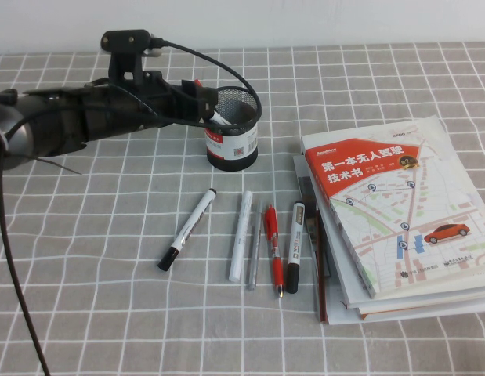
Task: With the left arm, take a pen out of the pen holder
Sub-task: 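Take a marker out of the pen holder and lay it on the table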
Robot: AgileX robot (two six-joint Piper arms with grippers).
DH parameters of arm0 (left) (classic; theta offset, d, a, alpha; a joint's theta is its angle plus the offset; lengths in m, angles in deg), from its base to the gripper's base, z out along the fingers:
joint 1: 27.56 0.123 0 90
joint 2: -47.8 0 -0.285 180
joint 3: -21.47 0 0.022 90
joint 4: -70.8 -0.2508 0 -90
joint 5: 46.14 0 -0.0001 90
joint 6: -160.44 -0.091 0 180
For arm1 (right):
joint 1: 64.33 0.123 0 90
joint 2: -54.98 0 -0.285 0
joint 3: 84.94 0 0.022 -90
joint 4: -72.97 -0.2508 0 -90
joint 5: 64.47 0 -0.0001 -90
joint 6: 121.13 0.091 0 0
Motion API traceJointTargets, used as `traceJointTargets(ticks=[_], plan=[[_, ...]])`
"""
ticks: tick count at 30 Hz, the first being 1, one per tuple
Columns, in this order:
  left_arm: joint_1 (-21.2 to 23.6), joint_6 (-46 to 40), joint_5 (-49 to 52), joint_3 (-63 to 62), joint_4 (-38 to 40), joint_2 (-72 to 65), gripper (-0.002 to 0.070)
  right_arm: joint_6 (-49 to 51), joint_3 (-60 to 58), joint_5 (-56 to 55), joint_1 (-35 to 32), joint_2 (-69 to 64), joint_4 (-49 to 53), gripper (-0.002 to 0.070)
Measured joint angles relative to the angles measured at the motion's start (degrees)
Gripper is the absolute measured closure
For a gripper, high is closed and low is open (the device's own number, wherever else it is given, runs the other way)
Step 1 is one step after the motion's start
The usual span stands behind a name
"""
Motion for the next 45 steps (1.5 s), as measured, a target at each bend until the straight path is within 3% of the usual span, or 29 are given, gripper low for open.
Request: traceJointTargets(ticks=[15, 28, 45], plan=[[-0.1, 0.8, 0.9, 0.0, -8.7, 0.0, 0.0277, 0.0, 0.0, 0.0, 0.0, 0.0, 0.0, 0.0689], [-0.1, 0.7, 1.4, 0.0, -8.8, 0.0, 0.0563, 0.0, 0.0, 0.0, 0.0, 0.0, 0.0, 0.0689], [-0.4, 0.5, 2.0, 0.0, -9.6, 6.4, 0.0565, 0.0, 0.0, 0.0, 0.0, 0.0, 0.0, 0.0689]])
